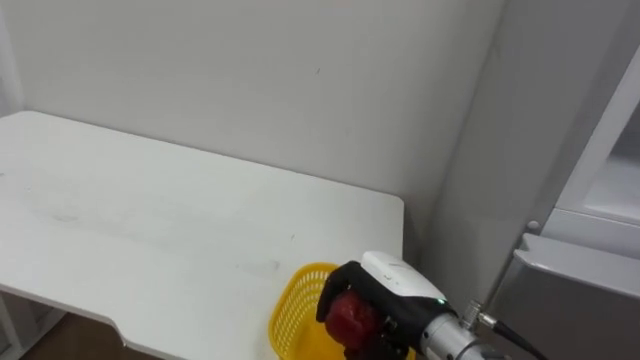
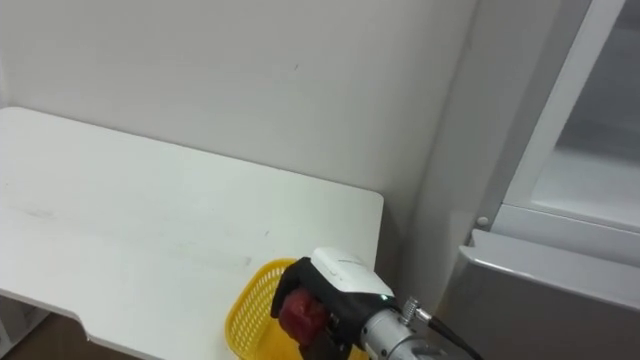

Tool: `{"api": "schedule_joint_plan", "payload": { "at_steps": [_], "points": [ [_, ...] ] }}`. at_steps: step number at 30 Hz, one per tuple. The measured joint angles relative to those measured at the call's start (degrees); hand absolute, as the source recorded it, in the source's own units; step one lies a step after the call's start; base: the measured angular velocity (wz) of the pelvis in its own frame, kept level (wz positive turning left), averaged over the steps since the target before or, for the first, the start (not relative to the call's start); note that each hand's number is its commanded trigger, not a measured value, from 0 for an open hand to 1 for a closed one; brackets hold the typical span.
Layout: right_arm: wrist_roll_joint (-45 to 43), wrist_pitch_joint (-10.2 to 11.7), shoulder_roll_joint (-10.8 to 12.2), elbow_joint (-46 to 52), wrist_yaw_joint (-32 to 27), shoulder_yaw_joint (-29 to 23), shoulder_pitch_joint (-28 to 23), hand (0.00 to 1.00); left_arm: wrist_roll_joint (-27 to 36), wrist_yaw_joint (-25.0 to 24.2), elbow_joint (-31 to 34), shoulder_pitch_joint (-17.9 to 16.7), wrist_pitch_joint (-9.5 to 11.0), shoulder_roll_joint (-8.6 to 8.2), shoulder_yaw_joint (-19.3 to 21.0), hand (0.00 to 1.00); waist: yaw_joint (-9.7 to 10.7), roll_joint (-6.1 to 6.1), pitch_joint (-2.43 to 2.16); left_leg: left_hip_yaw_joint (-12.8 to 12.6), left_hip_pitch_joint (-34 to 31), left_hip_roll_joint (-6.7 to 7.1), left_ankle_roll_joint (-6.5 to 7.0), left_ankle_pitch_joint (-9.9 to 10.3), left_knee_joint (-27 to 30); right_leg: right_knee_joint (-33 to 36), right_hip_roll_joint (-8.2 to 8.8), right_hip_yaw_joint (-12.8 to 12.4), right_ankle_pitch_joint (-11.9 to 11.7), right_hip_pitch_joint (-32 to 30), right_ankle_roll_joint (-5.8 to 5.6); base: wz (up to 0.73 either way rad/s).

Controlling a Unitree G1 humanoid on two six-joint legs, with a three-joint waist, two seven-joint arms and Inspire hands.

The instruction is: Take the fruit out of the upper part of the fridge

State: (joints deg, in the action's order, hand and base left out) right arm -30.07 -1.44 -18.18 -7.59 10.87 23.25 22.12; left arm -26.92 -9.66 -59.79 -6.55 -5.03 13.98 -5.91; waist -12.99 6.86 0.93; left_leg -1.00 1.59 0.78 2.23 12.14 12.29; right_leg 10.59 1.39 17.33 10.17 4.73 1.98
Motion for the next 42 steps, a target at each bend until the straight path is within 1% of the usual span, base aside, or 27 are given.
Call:
{"api": "schedule_joint_plan", "payload": {
  "at_steps": [6, 13, 16, 19, 31, 35, 40, 41, 42],
  "points": [
    [-0.6, 0.0, 0.0, -0.7, 0.0, 0.1, 1.8, 0.0, 0.0, 0.0, 0.0, 0.4, 0.0, -0.02, 0.0, 0.0, 0.0, 0.0, 0.03, 0.0, 0.0, 0.0, 0.0, 0.0, -0.1, 0.0, 0.0, 0.0, 0.0, 0.0, 0.0, 0.0],
    [-0.8, 0.0, 0.0, -1.2, 0.0, 0.2, 2.1, 0.0, 0.1, 0.0, 0.0, 0.5, 0.0, -0.04, -0.1, 0.0, 0.0, -0.01, 0.06, 0.1, 0.0, 0.0, 0.0, 0.0, 0.0, 0.0, 0.0, -0.1, 0.0, 0.0, 0.0, 0.0],
    [-0.8, 0.0, 0.0, -1.2, 0.0, 0.2, 2.1, 0.0, 0.2, 0.0, 0.0, 0.6, 0.0, -0.07, -0.1, 0.0, 0.0, -0.15, 0.16, 0.1, 0.0, 0.0, 0.0, 0.0, 0.0, 0.0, 0.0, -0.1, 0.0, 0.0, 0.0, 0.0],
    [-0.8, 0.0, 0.0, -1.3, 0.0, 0.3, 2.1, 0.0, 0.2, 0.0, 0.0, 0.8, -0.1, -0.04, -1.1, 0.0, 0.1, -0.36, 0.31, 0.1, 0.0, 0.01, 0.0, 0.0, 0.0, 0.0, 0.01, -0.1, 0.0, 0.0, 0.0, 0.0],
    [-0.8, 0.0, 0.0, -1.3, 0.0, 0.4, 2.1, 0.0, 0.2, 0.0, 0.0, 0.8, -0.1, -0.17, -1.2, 0.0, 0.0, -0.34, 0.3, 0.0, 0.0, -0.01, 0.0, 0.0, 0.0, 0.0, 0.0, -0.1, 0.0, 0.0, 0.0, 0.0],
    [-0.8, 0.1, 0.0, -1.1, 0.0, 0.0, 2.1, 0.0, -0.1, 0.0, 0.0, 0.8, 0.0, -0.29, -1.1, 0.0, 0.2, -0.42, 0.28, 0.0, -0.1, 0.0, 0.0, 0.0, 0.1, 0.0, 0.0, 0.0, 0.0, 0.0, -0.01, 0.0],
    [0.4, 0.3, 0.5, -0.8, -1.1, -2.7, 2.1, 0.0, 0.0, 0.0, 0.0, 0.8, 0.0, -0.3, -1.1, 0.0, 0.6, -0.9, 0.07, 0.0, -0.1, -0.01, 0.01, 0.0, 0.3, 0.0, 0.03, 0.0, 0.0, 0.0, -0.01, 0.0],
    [1.3, 0.3, 0.7, 0.0, -1.7, -3.3, 2.1, 0.0, 0.1, 0.0, 0.0, 0.7, 0.0, -0.33, -1.1, 0.0, 0.8, -1.24, 0.0, -0.1, -0.1, -0.01, 0.01, 0.0, 0.4, 0.0, 0.03, -0.1, 0.0, 0.0, 0.0, -0.04],
    [1.7, 0.3, 0.9, 1.5, -2.1, -4.1, 2.1, 0.0, 0.1, 0.1, 0.0, 0.7, 0.0, -0.39, -1.1, 0.0, 1.1, -1.42, -0.21, -0.3, -0.1, -0.01, 0.01, 0.0, 0.4, 0.1, 0.05, -0.2, 0.0, -0.1, 0.0, -0.05]
  ]
}}
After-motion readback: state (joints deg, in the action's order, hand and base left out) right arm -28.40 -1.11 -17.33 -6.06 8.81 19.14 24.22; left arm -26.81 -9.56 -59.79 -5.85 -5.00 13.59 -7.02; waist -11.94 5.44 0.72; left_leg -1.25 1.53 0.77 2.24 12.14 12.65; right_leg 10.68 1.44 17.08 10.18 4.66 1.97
